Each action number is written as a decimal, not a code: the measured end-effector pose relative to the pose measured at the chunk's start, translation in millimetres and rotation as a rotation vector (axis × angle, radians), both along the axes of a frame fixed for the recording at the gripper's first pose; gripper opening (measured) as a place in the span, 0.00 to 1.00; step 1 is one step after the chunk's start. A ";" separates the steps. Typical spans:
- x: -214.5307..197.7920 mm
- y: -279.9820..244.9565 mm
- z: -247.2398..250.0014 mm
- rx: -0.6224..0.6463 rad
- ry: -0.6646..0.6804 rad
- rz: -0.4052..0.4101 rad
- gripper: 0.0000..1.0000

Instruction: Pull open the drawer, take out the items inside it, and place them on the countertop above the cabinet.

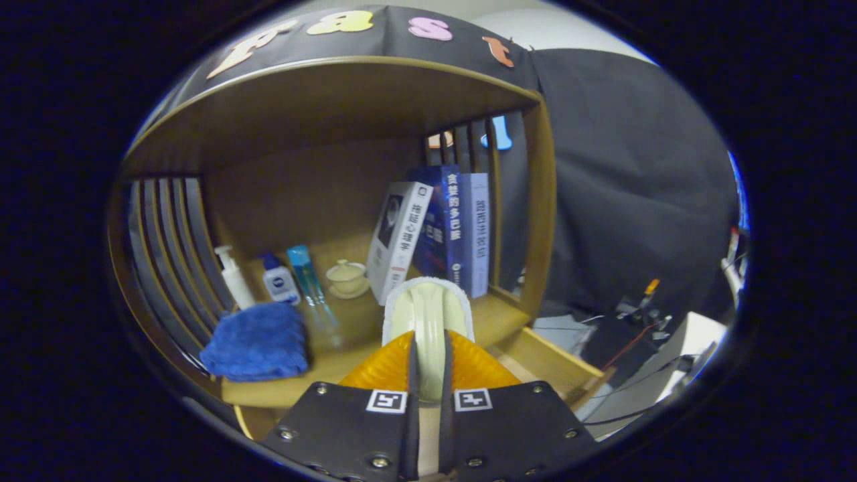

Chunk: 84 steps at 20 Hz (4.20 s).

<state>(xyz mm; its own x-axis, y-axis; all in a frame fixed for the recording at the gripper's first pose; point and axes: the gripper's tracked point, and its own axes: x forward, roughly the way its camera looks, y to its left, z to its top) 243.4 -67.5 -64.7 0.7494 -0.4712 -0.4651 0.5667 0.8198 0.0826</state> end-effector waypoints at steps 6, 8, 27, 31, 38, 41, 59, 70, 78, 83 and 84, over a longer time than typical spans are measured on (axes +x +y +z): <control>33.3 6.4 -54.7 0.102 0.028 0.070 0.12; 37.0 8.2 -74.9 0.128 0.058 0.084 0.12; 76.0 3.5 -92.2 0.258 -0.067 0.081 0.12; 77.4 3.6 -92.1 0.237 -0.058 0.082 0.15; 77.7 5.9 -93.1 0.171 -0.015 0.112 0.33; 80.3 11.8 -90.1 0.178 -0.028 0.138 0.41; -43.9 4.6 32.5 -0.164 -0.222 0.121 0.57; -172.8 62.7 -42.8 -0.231 -0.160 0.283 0.63; -198.8 75.6 -108.3 -0.132 -0.076 0.307 0.77; -196.0 78.1 -135.3 -0.075 -0.051 0.309 0.77; -195.1 79.4 -140.7 -0.055 -0.050 0.309 0.77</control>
<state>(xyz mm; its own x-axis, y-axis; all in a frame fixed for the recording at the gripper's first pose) 48.3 11.8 -205.4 0.8822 -0.2409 -0.4045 0.2863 0.9566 0.0548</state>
